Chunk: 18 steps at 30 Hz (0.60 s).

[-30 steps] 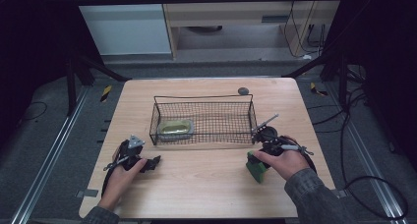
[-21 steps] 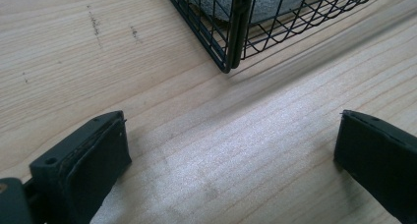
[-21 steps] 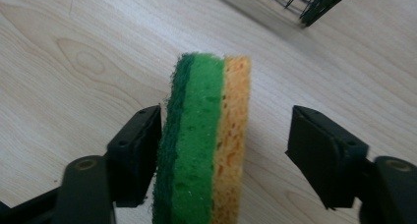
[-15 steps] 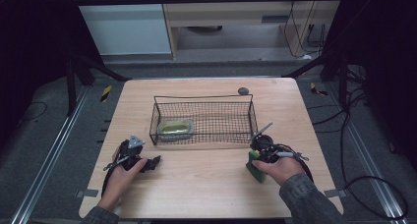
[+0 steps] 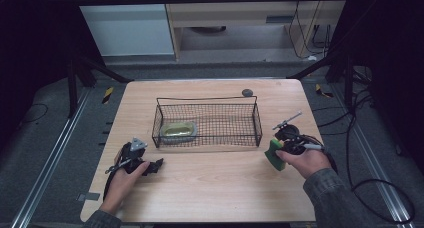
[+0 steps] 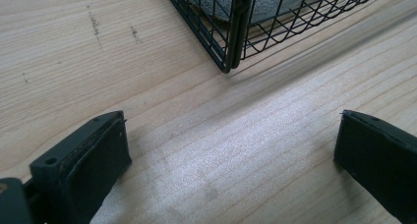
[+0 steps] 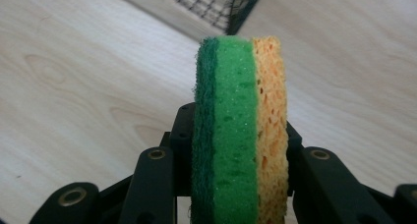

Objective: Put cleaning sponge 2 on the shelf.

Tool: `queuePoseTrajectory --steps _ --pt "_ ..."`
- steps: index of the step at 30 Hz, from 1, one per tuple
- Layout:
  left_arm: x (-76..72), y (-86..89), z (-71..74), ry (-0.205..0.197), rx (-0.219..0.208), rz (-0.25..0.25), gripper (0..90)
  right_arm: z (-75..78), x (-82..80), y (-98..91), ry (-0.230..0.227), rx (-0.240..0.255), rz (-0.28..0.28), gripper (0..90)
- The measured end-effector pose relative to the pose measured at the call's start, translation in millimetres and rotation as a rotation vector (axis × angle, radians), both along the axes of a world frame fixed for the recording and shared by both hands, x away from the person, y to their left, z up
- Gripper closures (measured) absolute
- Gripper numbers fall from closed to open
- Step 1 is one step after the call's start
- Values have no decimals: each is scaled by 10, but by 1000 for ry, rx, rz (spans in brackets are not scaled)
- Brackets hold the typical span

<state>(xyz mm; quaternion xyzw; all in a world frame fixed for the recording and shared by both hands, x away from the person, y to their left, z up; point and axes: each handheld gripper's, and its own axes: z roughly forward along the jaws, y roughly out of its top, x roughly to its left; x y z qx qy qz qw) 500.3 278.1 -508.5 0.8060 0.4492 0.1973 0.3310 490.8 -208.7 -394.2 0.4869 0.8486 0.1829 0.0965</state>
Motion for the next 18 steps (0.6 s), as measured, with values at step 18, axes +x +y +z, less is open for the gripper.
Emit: queuePoseTrajectory --steps 18 --pt "0 0 0 0 0 0 0 461 410 -387 -119 -6 -19 645"
